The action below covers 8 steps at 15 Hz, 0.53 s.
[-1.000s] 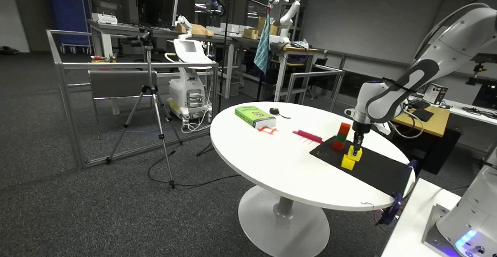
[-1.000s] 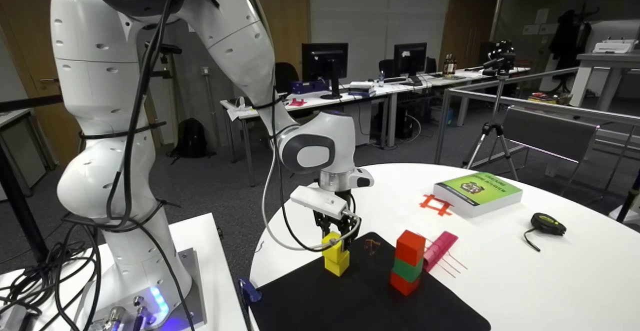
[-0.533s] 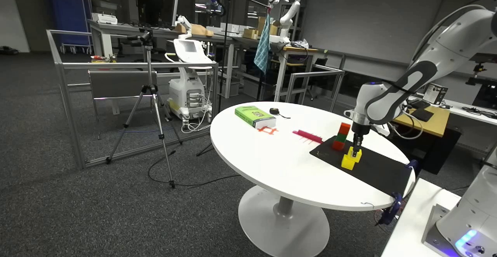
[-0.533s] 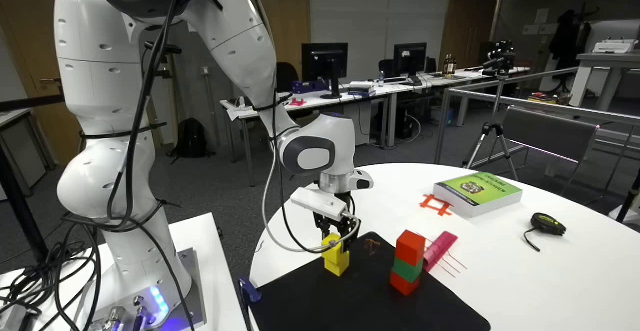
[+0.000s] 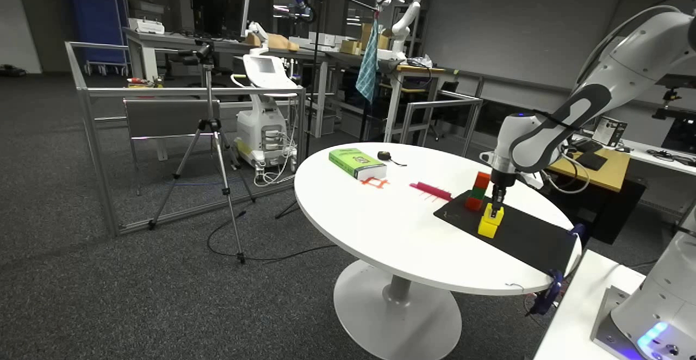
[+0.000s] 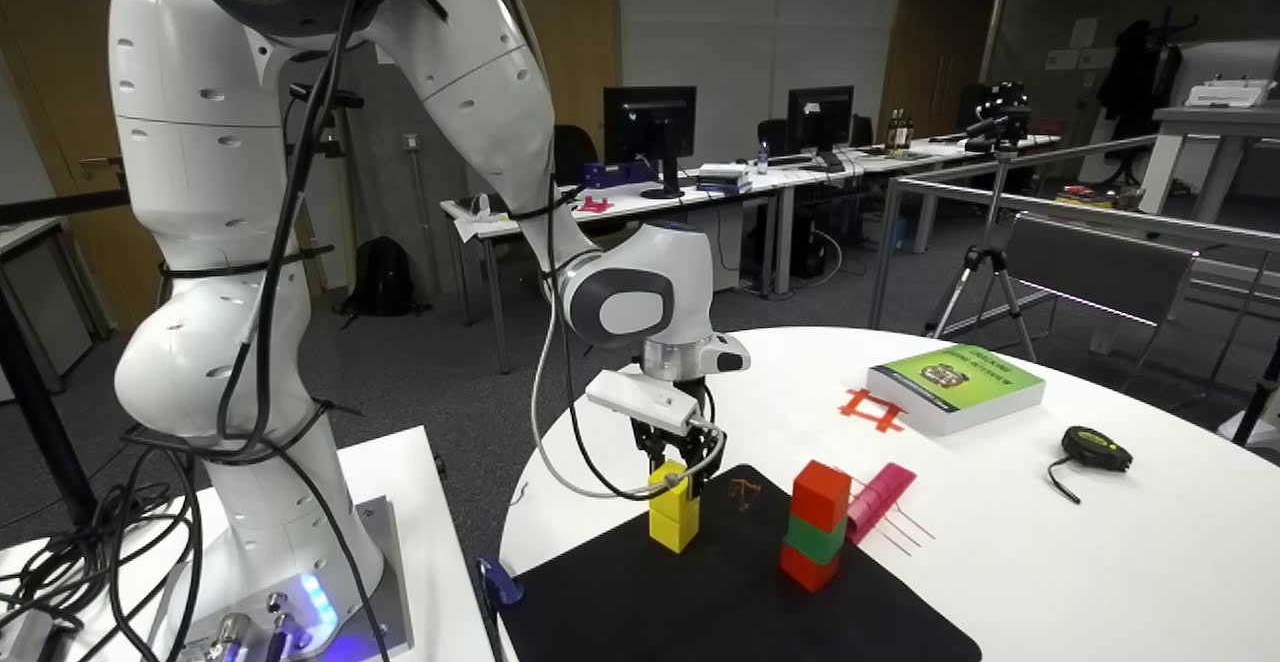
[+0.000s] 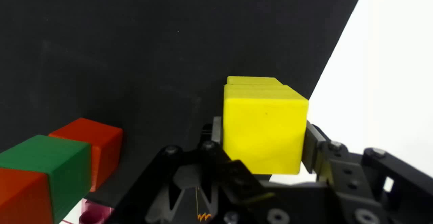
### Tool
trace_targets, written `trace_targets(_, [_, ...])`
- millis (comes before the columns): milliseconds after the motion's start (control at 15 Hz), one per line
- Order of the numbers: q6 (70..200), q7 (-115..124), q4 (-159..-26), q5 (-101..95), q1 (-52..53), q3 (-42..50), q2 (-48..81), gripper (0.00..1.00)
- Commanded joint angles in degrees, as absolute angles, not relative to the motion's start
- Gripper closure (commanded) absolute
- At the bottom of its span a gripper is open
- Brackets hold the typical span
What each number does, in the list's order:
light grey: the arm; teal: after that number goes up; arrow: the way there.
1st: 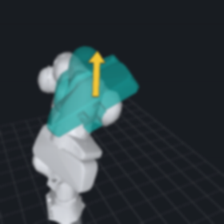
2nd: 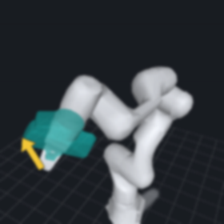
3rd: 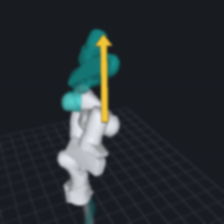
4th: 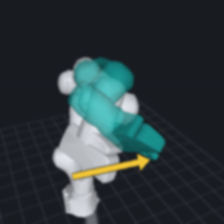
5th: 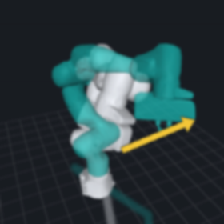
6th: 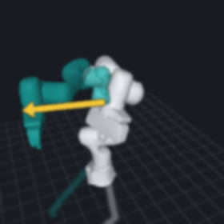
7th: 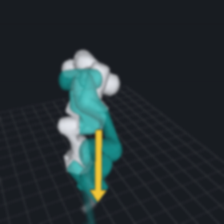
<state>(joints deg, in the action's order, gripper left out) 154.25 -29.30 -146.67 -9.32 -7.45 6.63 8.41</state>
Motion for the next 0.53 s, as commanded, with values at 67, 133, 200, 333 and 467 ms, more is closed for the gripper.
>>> trace_targets(67, [155.5,-26.1,-145.9,-11.8,-7.4,6.5,9.5,0.69])
trace_targets(133, [155.5,-25.8,-145.9,-12.1,-7.4,6.5,9.5,0.69])
trace_targets(200, [155.2,-25.4,-145.8,-12.4,-7.4,6.6,9.6,0.69])
trace_targets(333, [155.2,-24.9,-145.8,-12.9,-7.3,6.6,9.7,0.69])
trace_targets(467, [155.1,-24.6,-145.8,-13.1,-7.3,6.6,9.9,0.69])
